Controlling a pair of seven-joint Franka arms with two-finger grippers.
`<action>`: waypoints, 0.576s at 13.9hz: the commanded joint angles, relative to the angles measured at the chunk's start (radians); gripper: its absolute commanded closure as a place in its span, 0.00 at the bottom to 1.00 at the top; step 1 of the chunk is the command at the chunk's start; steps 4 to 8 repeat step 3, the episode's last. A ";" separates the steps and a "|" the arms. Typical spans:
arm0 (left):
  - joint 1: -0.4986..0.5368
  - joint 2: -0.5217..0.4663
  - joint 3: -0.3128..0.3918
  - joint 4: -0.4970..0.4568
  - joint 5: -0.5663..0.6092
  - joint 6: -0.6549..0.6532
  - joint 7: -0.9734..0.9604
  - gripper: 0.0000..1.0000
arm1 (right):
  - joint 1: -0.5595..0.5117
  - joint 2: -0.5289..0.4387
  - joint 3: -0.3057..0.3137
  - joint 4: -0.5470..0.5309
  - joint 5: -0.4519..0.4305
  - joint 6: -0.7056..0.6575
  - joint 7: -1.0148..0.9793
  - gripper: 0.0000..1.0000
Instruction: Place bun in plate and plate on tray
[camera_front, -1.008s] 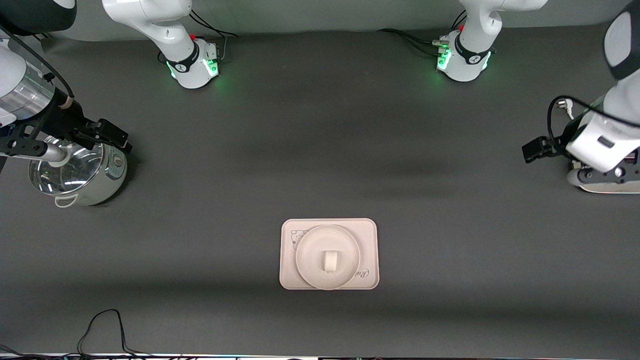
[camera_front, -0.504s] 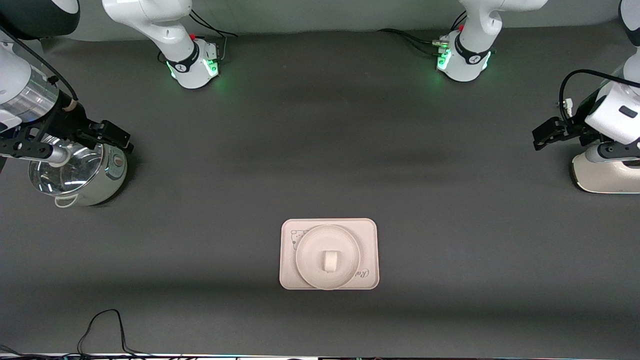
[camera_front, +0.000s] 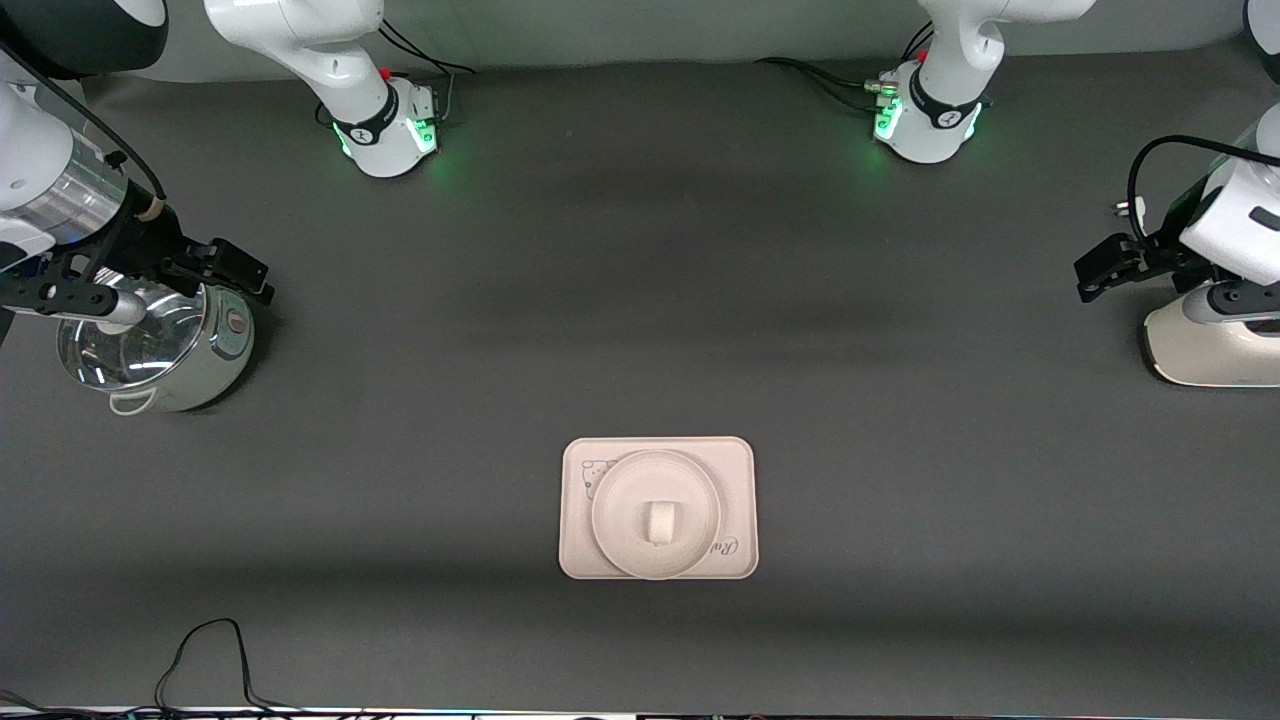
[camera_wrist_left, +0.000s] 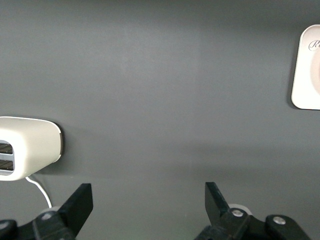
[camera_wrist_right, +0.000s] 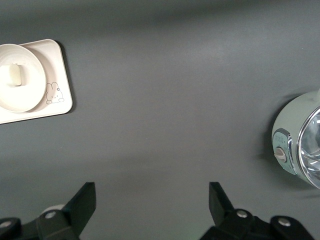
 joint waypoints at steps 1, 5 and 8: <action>-0.002 0.002 -0.002 0.014 0.007 -0.014 0.002 0.00 | 0.009 -0.008 -0.003 -0.002 -0.017 -0.016 -0.017 0.00; -0.002 0.004 -0.003 0.014 0.007 -0.026 0.000 0.00 | 0.008 -0.008 -0.005 -0.002 -0.017 -0.016 -0.017 0.00; -0.002 0.004 -0.003 0.014 0.007 -0.026 0.000 0.00 | 0.008 -0.008 -0.005 -0.002 -0.017 -0.016 -0.017 0.00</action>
